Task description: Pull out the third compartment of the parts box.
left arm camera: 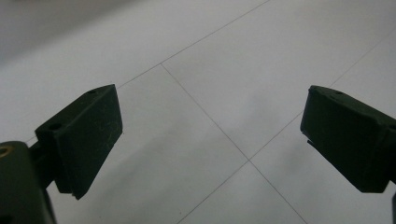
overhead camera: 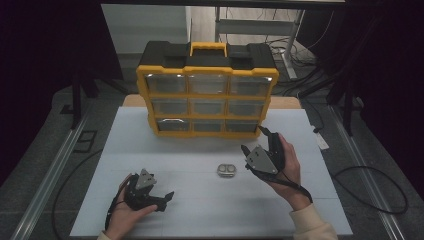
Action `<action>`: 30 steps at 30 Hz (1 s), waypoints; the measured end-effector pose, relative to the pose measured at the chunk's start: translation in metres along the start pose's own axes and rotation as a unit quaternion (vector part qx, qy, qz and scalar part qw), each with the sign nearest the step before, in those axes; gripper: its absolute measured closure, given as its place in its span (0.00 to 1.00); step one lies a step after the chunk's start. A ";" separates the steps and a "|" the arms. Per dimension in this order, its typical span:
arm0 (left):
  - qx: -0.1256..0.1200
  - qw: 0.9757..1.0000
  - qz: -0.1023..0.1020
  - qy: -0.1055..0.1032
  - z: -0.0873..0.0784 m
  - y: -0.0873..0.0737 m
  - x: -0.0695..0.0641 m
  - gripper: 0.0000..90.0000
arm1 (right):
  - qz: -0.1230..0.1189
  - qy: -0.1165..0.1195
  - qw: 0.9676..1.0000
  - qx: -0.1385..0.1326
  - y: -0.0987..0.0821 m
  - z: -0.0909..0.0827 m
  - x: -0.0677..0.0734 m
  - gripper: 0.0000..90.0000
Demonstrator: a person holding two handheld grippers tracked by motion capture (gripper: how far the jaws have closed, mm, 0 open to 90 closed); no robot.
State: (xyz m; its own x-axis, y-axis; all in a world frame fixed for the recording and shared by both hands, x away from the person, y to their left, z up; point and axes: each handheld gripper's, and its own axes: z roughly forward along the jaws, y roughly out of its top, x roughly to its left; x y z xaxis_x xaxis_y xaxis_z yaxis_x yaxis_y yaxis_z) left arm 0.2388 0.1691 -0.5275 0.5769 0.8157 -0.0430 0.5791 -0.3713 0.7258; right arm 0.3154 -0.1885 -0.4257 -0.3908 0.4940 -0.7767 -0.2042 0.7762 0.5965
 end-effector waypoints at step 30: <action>0.001 1.000 0.000 0.001 0.000 0.000 0.000 0.07 | -0.011 -0.019 1.000 -0.003 0.011 0.010 -0.019 0.22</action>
State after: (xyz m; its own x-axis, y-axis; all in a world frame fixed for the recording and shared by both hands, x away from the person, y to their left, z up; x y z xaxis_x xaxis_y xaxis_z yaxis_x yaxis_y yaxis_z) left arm 0.2389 0.1691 -0.5279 0.5766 0.8160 -0.0420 0.5802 -0.3727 0.7242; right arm 0.3302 -0.1856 -0.4063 -0.3523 0.4919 -0.7962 -0.2172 0.7846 0.5808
